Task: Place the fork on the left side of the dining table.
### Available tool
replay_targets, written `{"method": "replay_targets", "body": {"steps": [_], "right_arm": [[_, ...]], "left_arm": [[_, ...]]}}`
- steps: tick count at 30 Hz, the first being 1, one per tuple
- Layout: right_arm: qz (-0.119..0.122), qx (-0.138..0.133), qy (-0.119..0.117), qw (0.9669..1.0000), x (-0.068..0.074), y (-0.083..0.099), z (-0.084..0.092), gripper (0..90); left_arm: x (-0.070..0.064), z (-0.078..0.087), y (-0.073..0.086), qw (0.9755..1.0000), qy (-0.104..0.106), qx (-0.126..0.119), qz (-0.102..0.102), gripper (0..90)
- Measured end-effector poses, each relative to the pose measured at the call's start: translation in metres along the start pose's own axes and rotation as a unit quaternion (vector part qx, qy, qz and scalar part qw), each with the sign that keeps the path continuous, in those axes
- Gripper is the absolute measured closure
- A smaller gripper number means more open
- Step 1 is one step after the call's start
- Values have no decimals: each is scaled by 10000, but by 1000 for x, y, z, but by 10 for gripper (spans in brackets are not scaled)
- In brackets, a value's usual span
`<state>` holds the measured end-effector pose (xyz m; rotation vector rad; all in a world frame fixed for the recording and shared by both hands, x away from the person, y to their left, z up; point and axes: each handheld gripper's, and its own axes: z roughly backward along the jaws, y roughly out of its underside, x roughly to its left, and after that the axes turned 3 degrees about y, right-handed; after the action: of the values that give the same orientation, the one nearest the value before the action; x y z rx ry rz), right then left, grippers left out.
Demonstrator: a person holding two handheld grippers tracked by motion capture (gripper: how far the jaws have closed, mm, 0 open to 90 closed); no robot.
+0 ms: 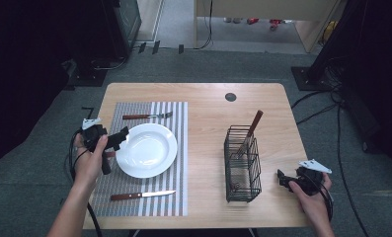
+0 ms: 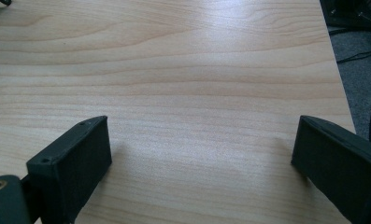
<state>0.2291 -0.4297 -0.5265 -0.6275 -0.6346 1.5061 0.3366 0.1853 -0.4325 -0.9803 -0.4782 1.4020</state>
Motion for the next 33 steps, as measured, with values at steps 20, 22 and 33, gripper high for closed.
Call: {"method": "replay_targets", "body": {"steps": [20,22,33], "right_arm": [[-6,17,16,10000,0,0,0,39],[-7,18,16,10000,0,0,0,39],[-19,16,26,10000,1,0,0,39]], "left_arm": [[12,51,55,9995,-180,-96,-259,136],[15,55,62,9997,-130,-34,-221,136],[29,78,93,9994,-152,-78,-297,134]]}}
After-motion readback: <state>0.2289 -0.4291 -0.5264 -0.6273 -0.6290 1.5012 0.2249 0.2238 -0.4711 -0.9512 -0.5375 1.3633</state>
